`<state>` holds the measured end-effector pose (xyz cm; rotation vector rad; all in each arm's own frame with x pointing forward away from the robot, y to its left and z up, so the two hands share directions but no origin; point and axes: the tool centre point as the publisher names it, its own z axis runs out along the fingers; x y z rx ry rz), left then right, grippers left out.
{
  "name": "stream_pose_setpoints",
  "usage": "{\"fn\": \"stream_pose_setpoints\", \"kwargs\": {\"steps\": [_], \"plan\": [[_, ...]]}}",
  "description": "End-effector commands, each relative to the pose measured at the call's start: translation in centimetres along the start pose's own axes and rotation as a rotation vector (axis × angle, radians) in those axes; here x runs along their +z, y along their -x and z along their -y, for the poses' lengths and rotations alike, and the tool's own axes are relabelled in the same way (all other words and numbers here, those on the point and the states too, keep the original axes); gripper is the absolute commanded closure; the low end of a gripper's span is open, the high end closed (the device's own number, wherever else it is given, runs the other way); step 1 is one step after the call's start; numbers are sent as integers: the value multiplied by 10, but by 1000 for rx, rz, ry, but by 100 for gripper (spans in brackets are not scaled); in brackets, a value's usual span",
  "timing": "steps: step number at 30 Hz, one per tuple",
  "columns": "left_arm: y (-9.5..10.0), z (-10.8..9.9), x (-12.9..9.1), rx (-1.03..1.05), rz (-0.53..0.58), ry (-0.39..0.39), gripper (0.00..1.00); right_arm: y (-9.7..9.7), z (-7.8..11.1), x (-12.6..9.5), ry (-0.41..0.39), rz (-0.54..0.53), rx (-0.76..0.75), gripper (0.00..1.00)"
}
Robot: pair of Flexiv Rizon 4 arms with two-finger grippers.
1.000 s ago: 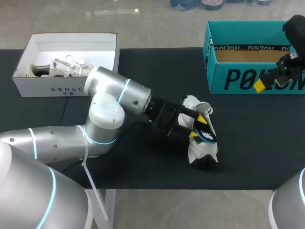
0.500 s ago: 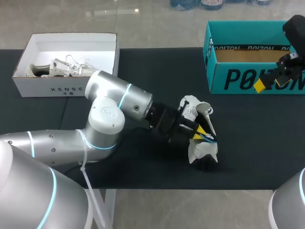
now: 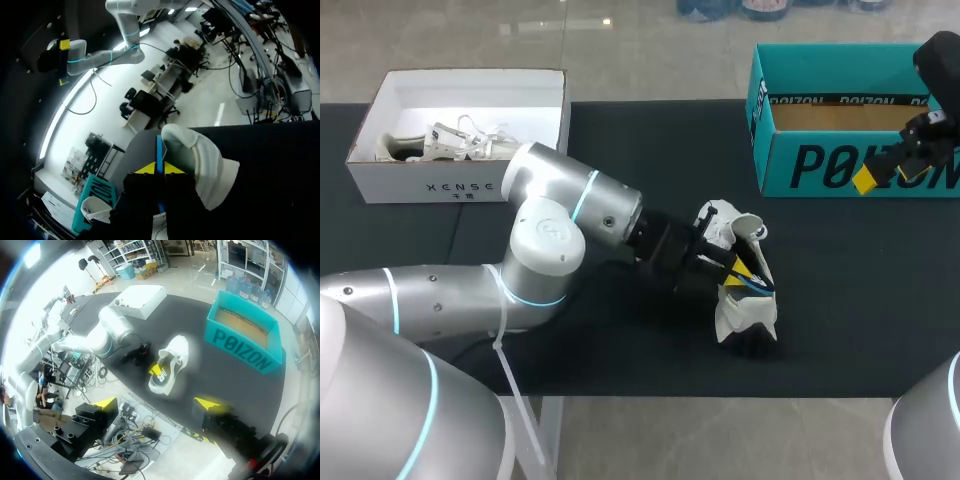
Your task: Take the shoe out of the shoebox, open the shoe tongue, remove and reinsert the insole, then place the shoe into the shoebox
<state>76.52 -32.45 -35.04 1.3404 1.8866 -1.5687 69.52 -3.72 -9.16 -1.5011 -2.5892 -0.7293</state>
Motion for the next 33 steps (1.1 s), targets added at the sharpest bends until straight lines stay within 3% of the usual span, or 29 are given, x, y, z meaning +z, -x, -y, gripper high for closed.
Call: {"fn": "stream_pose_setpoints", "kwargs": {"steps": [1,5,10,11,12,13,31,33], "plan": [[0,-17,7,-4,-17,-7,100,0,-3,1,-6,-1,2,0],[-9,-23,13,-30,-22,-11,100,0,-3,1,-6,-1,2,0],[-19,-14,18,-50,-36,-33,96,0,-3,1,-6,-1,2,0],[-19,-12,16,-53,-36,-33,65,0,-3,1,-6,-1,2,0],[-18,-9,13,-55,-35,-28,7,0,-3,1,-6,-1,2,0],[-18,-7,9,-57,-35,-23,0,0,-3,1,-6,-1,2,0],[13,19,-37,-5,-1,41,0,0,-3,1,-6,-1,2,0],[18,24,-40,-15,-42,35,0,0,-3,1,-6,-1,2,0]]}}
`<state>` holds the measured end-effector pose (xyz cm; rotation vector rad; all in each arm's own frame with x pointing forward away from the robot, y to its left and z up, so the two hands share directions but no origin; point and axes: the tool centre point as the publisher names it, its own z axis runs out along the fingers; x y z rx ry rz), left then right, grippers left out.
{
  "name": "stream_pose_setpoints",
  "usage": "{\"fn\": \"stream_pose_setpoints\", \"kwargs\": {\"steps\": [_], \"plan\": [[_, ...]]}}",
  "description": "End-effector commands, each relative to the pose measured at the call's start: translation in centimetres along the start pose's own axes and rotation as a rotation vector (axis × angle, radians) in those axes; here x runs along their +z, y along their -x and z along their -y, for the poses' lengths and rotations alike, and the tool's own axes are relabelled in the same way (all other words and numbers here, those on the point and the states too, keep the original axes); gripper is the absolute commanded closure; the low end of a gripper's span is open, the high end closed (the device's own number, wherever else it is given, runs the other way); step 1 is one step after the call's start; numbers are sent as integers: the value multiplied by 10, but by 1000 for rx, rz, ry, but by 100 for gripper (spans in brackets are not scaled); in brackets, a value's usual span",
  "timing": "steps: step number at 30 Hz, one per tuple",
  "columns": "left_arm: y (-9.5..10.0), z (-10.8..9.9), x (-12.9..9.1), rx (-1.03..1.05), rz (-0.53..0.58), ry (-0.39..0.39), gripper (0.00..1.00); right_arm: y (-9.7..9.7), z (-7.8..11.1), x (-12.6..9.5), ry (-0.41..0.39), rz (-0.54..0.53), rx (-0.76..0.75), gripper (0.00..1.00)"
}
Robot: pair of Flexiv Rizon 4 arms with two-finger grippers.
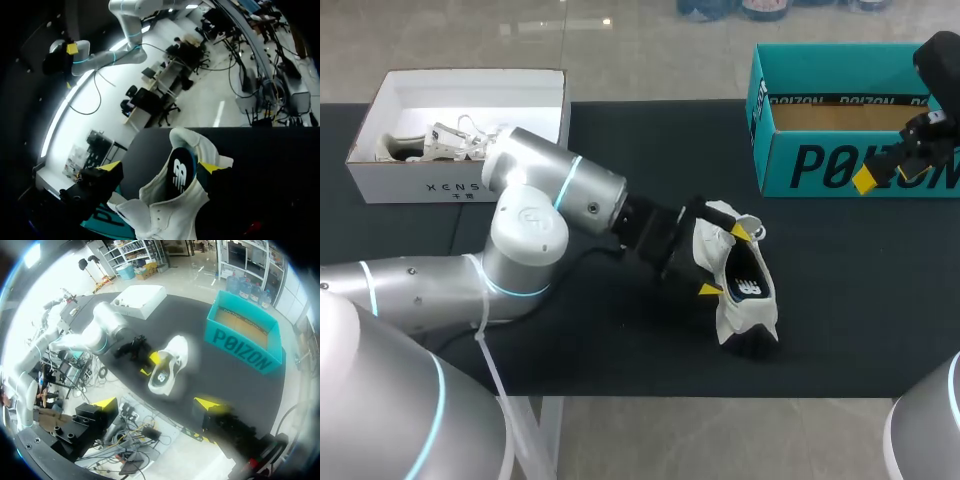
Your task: Take the shoe out of the shoebox, open the shoe tongue, remove and reinsert the insole, then place the shoe into the shoebox
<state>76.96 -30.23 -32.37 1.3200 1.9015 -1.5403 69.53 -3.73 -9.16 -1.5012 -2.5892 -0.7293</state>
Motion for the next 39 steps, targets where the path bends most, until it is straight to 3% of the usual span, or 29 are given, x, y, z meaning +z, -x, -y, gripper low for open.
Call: {"fn": "stream_pose_setpoints", "kwargs": {"steps": [1,8,11,33,37,39], "plan": [[6,12,-11,-26,-84,-2,0,0,-3,1,-6,-1,2,0],[-1,23,-20,-99,-385,50,0,0,-3,1,-6,-1,2,0],[-8,26,-26,-148,-441,86,0,0,-3,1,-6,-1,2,0],[-8,26,-26,-148,-441,86,0,0,-3,1,-6,-1,2,0],[0,22,-19,-183,-678,166,0,0,-3,1,-6,-1,2,0],[-1,21,-16,-181,-722,183,0,0,-3,1,-6,-1,2,0]]}}
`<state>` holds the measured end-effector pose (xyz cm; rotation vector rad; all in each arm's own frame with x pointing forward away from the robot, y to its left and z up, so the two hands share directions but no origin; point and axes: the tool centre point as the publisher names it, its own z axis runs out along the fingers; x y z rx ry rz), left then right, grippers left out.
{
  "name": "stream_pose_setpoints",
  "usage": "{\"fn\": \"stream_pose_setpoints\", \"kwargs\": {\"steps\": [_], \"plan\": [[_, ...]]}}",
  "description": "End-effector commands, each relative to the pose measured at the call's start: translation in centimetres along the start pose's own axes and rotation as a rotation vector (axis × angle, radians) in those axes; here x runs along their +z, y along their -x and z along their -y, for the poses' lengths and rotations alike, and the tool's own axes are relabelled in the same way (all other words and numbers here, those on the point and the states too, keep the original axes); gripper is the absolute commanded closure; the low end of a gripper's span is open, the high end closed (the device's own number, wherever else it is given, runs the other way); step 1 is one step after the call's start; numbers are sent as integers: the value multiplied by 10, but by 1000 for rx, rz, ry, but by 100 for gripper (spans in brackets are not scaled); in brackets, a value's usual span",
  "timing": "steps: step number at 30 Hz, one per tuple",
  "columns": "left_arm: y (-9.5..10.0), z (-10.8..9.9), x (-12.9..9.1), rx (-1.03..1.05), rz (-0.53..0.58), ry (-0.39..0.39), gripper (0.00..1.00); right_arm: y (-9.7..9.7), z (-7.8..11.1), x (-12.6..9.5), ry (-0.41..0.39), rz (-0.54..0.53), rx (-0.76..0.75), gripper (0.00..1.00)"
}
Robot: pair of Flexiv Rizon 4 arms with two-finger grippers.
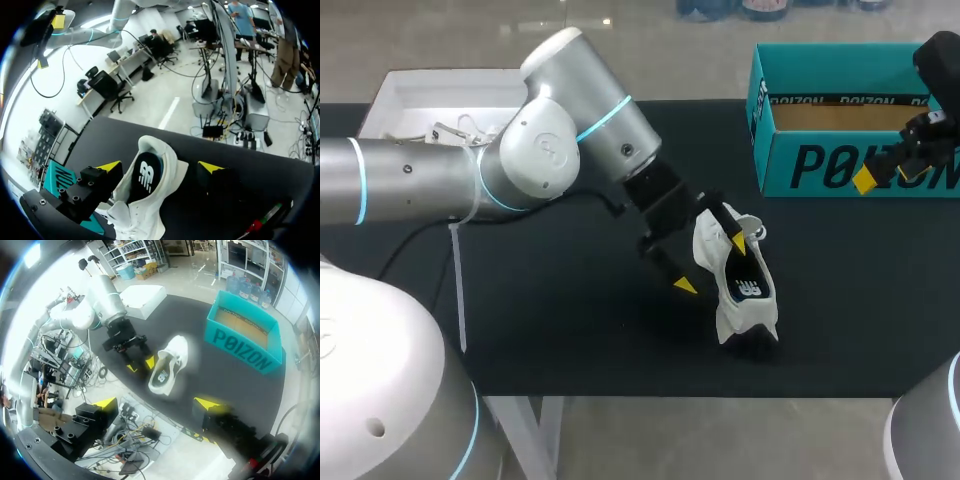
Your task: Take the shoe out of the shoebox, open the shoe tongue, remove and reinsert the insole, then place the shoe into the shoebox
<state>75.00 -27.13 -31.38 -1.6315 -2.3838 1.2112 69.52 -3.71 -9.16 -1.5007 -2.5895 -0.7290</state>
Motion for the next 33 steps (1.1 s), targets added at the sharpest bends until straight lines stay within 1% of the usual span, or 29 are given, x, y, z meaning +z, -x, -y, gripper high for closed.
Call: {"fn": "stream_pose_setpoints", "kwargs": {"steps": [1,2,7,8,9,10,15,21,27,33], "plan": [[19,0,3,-38,-245,85,0,0,-3,1,-6,-1,2,0],[20,0,5,-43,-273,106,0,0,-3,1,-6,-1,2,0],[27,0,10,-34,-258,137,0,0,-3,1,-6,-1,2,0],[27,-1,11,-47,-275,160,22,0,-3,1,-6,-1,2,0],[27,-1,12,-50,-273,163,65,0,-3,1,-6,-1,2,0],[28,-2,13,-48,-272,175,100,0,-3,1,-6,-1,2,0],[30,-7,19,-46,-307,213,100,0,-3,1,-6,-1,2,0],[29,-12,35,-44,-331,197,100,0,-3,1,-6,-1,2,0],[21,-17,51,-56,-355,170,100,0,-3,1,-6,-1,2,0],[17,-21,69,-45,-397,150,100,0,-3,1,-6,-1,2,0]]}}
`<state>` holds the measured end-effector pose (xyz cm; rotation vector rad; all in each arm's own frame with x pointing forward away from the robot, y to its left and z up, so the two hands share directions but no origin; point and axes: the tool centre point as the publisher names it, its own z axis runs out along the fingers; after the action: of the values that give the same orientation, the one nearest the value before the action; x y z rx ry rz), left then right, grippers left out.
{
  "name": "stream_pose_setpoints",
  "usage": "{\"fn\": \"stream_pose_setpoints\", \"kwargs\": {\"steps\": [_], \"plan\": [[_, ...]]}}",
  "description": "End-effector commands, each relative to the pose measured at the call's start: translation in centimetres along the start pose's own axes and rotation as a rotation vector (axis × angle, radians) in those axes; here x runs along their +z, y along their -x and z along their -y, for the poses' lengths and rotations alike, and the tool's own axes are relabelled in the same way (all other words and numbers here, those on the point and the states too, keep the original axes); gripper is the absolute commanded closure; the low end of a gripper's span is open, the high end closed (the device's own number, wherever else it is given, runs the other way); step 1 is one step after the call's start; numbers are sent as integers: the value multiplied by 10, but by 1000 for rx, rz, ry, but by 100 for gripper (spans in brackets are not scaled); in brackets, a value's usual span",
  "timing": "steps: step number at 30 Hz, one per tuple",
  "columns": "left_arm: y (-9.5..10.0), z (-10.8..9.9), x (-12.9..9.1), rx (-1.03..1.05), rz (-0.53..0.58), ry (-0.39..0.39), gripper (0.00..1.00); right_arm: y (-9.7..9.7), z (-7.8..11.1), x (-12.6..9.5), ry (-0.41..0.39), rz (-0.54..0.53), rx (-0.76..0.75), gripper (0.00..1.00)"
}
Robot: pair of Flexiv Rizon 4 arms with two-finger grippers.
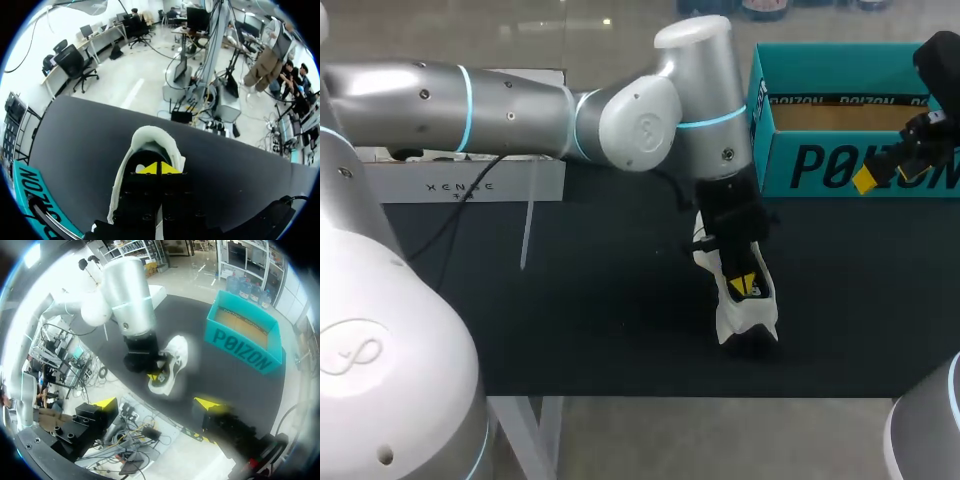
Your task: Take the shoe out of the shoebox, open the shoe tongue, remove and reinsert the insole, then place the shoe into the shoebox
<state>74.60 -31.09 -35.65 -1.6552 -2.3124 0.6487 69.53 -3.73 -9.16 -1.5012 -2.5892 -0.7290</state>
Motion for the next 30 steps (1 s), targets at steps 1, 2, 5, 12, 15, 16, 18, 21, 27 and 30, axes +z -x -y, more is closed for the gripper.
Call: {"fn": "stream_pose_setpoints", "kwargs": {"steps": [1,2,5,12,15,16,18,21,27,30], "plan": [[10,-3,16,8,-38,-6,100,0,-3,1,-6,-1,2,0],[11,-4,20,9,-39,-7,100,0,-3,1,-6,-1,2,0],[13,-7,30,18,-42,-10,100,0,-3,1,-6,-1,2,0],[22,-15,48,40,-61,7,100,0,-3,1,-6,-1,2,0],[26,-18,62,44,-78,5,100,0,-3,1,-6,-1,2,0],[26,-17,64,44,-90,4,100,0,-3,1,-6,-1,2,0],[26,-15,62,48,-89,14,100,0,-3,1,-6,-1,2,0],[24,-13,52,49,-82,35,100,0,-3,1,-6,-1,2,0],[20,-5,23,60,-65,98,100,0,-3,1,-6,-1,2,0],[20,-1,12,66,-66,133,100,0,-3,1,-6,-1,2,0]]}}
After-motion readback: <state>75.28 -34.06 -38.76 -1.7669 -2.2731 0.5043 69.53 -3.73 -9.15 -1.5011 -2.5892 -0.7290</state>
